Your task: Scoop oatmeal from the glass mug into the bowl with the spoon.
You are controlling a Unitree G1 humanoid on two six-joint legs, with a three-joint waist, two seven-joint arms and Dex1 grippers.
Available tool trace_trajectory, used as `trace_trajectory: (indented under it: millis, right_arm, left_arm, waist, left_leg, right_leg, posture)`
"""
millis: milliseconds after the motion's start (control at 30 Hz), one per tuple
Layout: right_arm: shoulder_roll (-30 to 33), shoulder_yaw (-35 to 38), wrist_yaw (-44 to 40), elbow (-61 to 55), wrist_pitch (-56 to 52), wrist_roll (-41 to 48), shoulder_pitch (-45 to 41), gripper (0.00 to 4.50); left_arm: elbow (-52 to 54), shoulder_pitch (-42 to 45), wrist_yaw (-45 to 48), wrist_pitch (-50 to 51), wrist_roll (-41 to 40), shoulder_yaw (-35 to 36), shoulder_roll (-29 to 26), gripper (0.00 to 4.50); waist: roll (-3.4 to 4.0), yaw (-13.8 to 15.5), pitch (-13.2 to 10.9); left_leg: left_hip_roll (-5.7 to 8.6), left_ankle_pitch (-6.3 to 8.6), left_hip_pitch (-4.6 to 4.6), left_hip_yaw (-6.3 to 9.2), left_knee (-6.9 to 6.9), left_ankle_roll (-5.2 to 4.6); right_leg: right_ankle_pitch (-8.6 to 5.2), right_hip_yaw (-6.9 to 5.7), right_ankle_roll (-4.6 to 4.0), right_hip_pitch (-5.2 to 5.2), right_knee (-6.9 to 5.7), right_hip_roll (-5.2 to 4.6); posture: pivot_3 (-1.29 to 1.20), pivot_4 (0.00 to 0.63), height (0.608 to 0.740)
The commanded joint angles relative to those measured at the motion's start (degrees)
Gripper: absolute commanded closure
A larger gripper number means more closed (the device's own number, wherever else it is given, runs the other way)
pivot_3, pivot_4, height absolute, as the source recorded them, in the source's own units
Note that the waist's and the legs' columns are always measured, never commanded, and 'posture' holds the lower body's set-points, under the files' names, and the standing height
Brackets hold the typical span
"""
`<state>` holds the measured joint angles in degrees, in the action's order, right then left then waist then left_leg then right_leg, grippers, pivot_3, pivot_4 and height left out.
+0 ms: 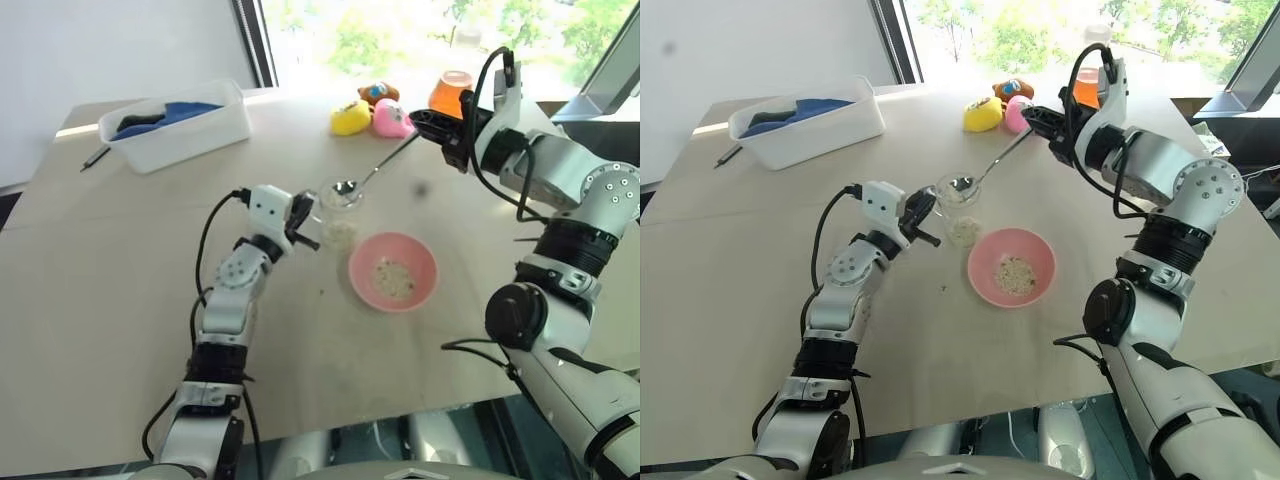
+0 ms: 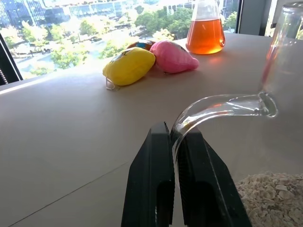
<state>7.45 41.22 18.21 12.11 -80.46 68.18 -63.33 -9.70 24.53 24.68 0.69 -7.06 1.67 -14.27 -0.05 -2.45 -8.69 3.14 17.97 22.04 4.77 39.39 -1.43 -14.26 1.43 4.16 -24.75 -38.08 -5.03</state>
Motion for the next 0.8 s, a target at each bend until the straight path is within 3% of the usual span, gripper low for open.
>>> trace_trajectory:
  millis: [33,433,800]
  right_arm:
    - [0.7,1.1,2.5,-1.0,1.6,4.1,-0.8,4.5]
    - [1.5,-1.6,8.7,-2.0,4.9,17.9,2.9,4.5]
    - [7.8,-9.5,15.8,-6.9,12.3,35.4,9.9,4.5]
  left_arm:
    - [-0.6,0.5,0.9,-1.2,-0.1,-0.8,0.3,4.49]
    - [-2.7,1.7,1.4,-2.1,0.0,-0.9,0.5,4.49]
    - [-5.1,2.4,2.9,-2.9,-0.1,-0.6,-0.4,4.49]
  waist:
    - [0.0,0.0,0.0]
    - [0.0,-0.1,0.0]
    - [0.0,0.0,0.0]
  left_leg:
    - [0.0,0.0,0.0,0.0,0.0,0.0]
    - [-0.01,0.0,-0.01,-0.02,0.0,-0.01]
    - [-0.01,-0.01,-0.01,-0.02,0.03,-0.02]
  right_leg:
    - [0.0,0.0,0.0,0.0,0.0,0.0]
    - [0.0,0.01,0.0,0.01,-0.01,0.01]
    - [0.0,0.01,0.01,0.05,0.0,0.01]
  posture:
    - [0.0,0.15,0.74]
    - [0.0,0.15,0.74]
    - [0.0,0.15,0.74]
